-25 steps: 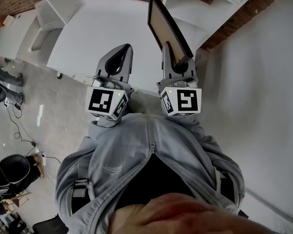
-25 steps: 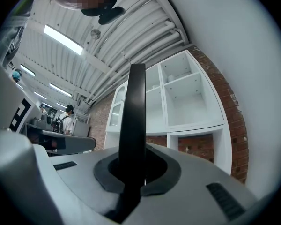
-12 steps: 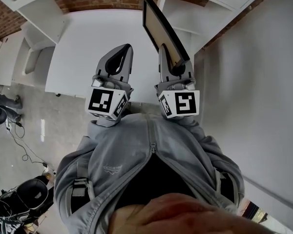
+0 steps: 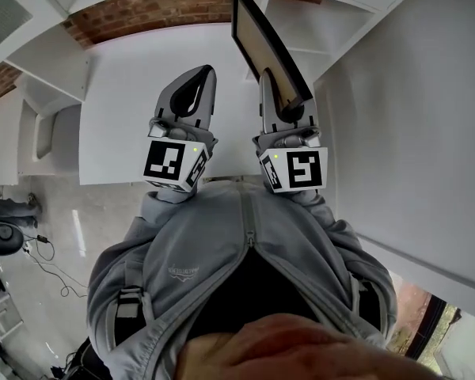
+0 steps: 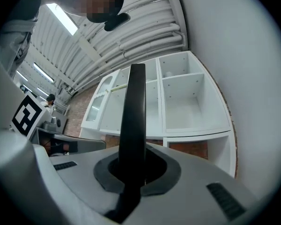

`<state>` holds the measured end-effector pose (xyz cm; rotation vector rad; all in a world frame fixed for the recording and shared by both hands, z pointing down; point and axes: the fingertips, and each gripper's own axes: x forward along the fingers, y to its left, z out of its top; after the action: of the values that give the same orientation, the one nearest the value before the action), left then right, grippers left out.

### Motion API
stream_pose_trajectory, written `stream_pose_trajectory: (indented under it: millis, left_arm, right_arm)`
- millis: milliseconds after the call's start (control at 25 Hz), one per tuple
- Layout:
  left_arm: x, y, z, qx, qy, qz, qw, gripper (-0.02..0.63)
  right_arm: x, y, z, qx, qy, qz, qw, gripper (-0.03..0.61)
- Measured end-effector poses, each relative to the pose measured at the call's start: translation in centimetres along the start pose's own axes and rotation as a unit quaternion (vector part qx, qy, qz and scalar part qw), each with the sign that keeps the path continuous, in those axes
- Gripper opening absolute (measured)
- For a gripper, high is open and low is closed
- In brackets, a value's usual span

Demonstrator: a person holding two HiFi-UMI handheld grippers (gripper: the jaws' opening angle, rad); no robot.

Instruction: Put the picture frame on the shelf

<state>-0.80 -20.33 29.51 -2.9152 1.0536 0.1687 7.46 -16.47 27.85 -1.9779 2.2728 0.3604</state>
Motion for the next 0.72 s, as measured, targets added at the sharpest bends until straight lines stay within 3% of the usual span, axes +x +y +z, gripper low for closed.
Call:
stream_pose_trajectory:
  millis: [400,720]
  left_arm:
    - [1.3,2.7,1.3,0.002,-0.003,-0.066,0.9978,0.007]
    - [2.6,2.9,2.0,0.003,-0.010,-0.075,0.9971,0.008]
  right_arm:
    - [2.1,1.3,1.3,-0.017,-0.003,-0.068,0.998,0.034]
    - [2.7,0.7,2.3,-0.023,-0.014,-0.071,0.997,0.034]
